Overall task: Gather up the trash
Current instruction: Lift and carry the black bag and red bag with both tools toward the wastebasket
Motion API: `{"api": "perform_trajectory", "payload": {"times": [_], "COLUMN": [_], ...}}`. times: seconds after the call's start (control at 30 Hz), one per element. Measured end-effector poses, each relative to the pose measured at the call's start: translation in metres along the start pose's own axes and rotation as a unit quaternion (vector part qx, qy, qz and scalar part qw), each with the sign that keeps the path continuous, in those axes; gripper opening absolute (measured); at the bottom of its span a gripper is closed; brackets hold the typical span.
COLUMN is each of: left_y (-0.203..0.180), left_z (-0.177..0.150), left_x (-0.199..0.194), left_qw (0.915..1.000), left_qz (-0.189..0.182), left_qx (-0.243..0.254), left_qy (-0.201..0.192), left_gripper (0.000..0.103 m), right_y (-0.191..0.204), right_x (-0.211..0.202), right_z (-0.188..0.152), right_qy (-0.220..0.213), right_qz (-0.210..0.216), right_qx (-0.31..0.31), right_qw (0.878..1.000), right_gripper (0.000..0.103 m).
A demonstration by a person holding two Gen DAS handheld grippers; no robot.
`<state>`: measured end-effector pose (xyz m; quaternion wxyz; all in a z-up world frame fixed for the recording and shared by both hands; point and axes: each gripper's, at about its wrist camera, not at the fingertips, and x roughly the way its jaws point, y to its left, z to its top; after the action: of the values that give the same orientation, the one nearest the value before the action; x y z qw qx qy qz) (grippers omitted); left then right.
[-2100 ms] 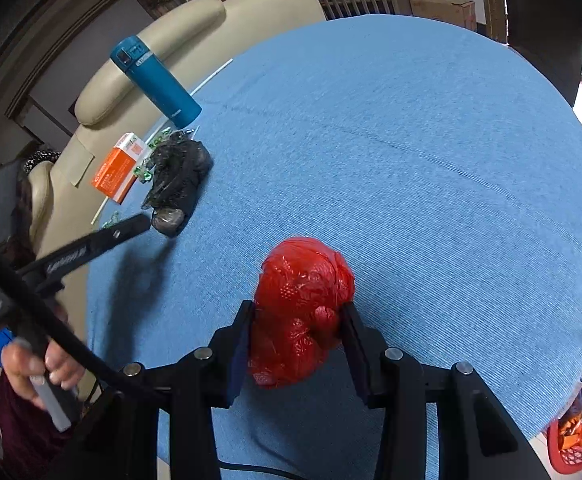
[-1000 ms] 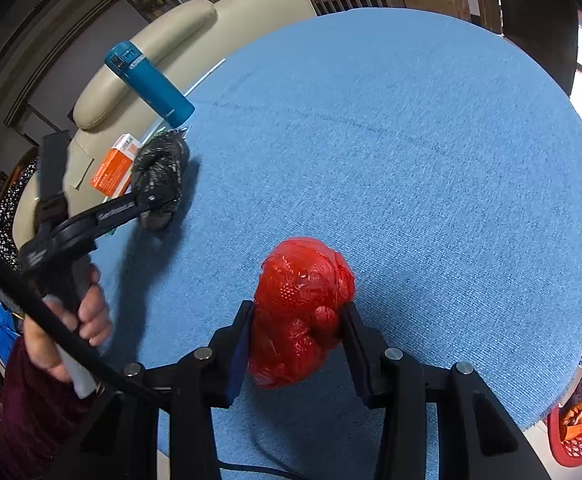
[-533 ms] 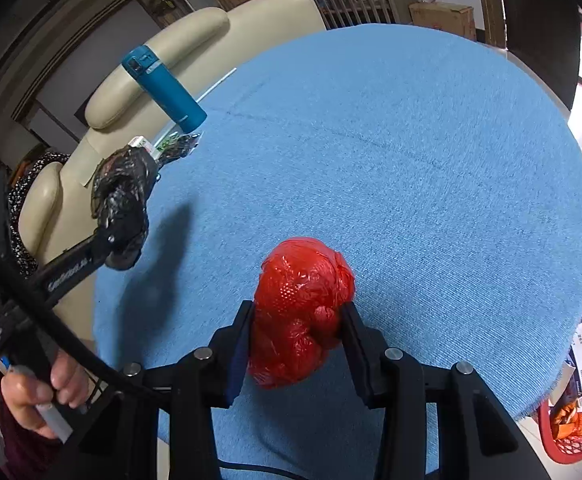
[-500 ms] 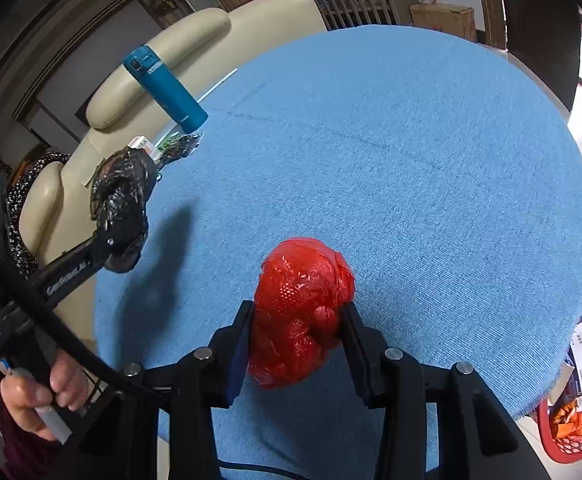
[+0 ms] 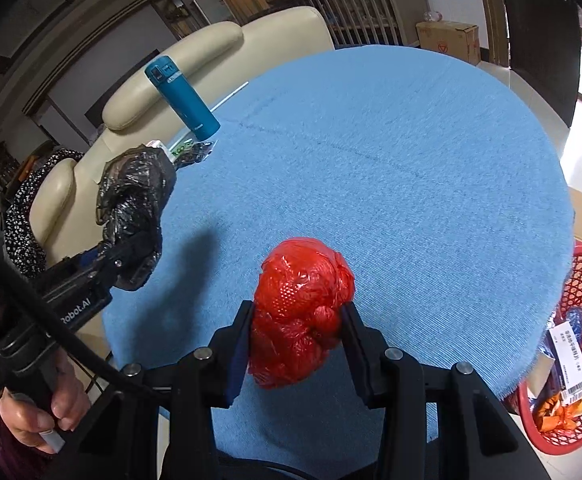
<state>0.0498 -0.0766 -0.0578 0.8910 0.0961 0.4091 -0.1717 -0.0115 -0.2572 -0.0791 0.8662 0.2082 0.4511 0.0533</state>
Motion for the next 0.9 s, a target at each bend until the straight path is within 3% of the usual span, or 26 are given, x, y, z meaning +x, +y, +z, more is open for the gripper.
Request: {"api": "perform_trajectory", "payload": {"times": [0.5,0.9], "left_y": [-0.055,-0.119], "left_z": [0.002,0.004], "left_x": [-0.014,-0.029], "left_qw": [0.9977,0.9895], "left_qz": [-0.01,-0.025], "left_qx": [0.067,0.141], "left_qy": [-0.007,-0.02], "left_gripper": [0.037,0.037], "right_y": [-0.028,-0.075], "right_x": [-0.034,-0.071], "right_z": [-0.012,-0.028], "right_qy": [-0.037,-0.072], "right_qz": [-0.006,-0.013], "right_qx": [0.022,0.072], "right_qw": [0.999,0.995], "right_gripper": [0.045,0.045]}}
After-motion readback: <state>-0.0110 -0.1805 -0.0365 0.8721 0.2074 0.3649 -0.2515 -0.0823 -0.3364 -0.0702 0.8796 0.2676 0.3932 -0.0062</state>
